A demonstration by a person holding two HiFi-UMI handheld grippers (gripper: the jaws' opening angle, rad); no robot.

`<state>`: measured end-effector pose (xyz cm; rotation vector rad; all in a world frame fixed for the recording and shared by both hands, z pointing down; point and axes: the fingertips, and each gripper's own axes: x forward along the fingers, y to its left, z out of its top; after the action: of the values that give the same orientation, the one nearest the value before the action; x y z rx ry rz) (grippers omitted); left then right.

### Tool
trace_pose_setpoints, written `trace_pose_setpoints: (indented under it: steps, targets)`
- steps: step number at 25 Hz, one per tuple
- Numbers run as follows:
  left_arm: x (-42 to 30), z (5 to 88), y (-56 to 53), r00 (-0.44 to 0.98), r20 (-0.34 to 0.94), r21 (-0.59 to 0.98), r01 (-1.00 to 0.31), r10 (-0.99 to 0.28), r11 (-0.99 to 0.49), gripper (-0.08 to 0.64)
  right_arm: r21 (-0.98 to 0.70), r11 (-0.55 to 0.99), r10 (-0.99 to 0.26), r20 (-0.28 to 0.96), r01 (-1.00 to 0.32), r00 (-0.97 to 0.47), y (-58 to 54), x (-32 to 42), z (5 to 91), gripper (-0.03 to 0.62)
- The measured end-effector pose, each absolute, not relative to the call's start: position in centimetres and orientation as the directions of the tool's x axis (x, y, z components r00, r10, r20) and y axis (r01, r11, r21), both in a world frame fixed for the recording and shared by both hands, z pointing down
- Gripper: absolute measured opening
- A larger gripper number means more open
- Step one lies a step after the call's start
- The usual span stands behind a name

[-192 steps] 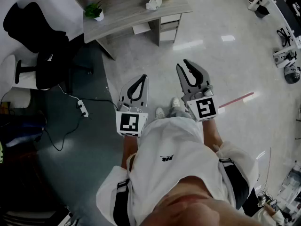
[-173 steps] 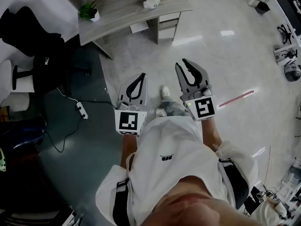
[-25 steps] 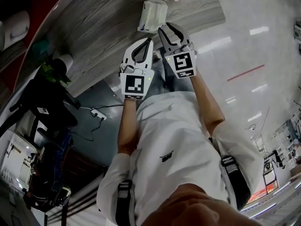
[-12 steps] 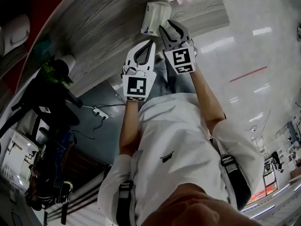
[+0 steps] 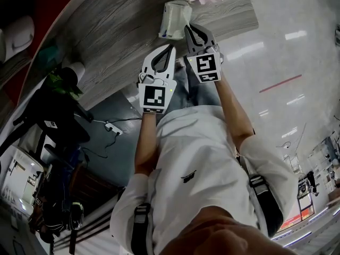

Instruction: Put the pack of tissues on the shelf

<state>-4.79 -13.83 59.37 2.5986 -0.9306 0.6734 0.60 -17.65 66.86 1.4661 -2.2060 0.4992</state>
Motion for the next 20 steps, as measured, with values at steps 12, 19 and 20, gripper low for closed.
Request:
trace_pose_setpoints:
  steps: [12,19,20]
  targets:
    - [-4.4,57.3,-13.3,0.706,0.477,0.100,-0.635,-0.523,-0.766,0.029,-0.059,0.343,-0.811,0.486,-0.937,-0.328,-16.9,0.9,62.9,0.031]
    - [-4.4,55.1,-12.7,0.725,0.436,0.080,-0.621,-0.533,-0.779,0.029,-0.038,0.334,-0.839,0.444,-0.942,-0.316,-15.7,0.8,59.5,0.031]
    - [-4.4,54.8,-12.7,0.727,0.430,0.076,-0.619,-0.535,-0.781,0.029,-0.035,0.331,-0.844,0.437,-0.943,-0.313,-15.5,0.8,58.9,0.031]
